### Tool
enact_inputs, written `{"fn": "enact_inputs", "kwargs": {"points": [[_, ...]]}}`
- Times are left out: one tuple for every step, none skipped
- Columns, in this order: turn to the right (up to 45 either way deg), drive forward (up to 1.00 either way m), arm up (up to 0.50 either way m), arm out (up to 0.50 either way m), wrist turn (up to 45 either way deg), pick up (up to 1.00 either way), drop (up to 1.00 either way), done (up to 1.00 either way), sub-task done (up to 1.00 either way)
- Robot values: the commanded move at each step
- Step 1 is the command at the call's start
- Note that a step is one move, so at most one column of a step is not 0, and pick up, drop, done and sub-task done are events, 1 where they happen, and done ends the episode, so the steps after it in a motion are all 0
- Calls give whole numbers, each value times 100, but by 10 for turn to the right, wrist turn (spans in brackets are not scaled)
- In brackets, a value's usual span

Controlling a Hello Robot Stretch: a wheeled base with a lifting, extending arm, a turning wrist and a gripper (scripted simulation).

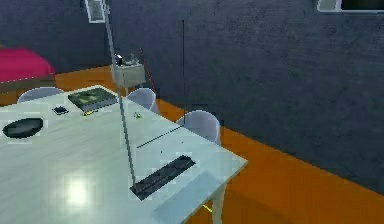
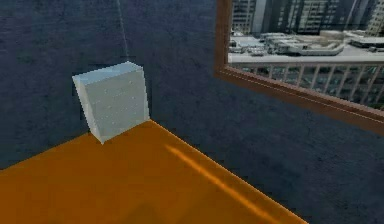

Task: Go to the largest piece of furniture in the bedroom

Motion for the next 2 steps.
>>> {"fn": "enact_inputs", "kwargs": {"points": [[450,0,0,0,0,0,0,0,0],[180,0,0,0,0,0,0,0,0]]}}
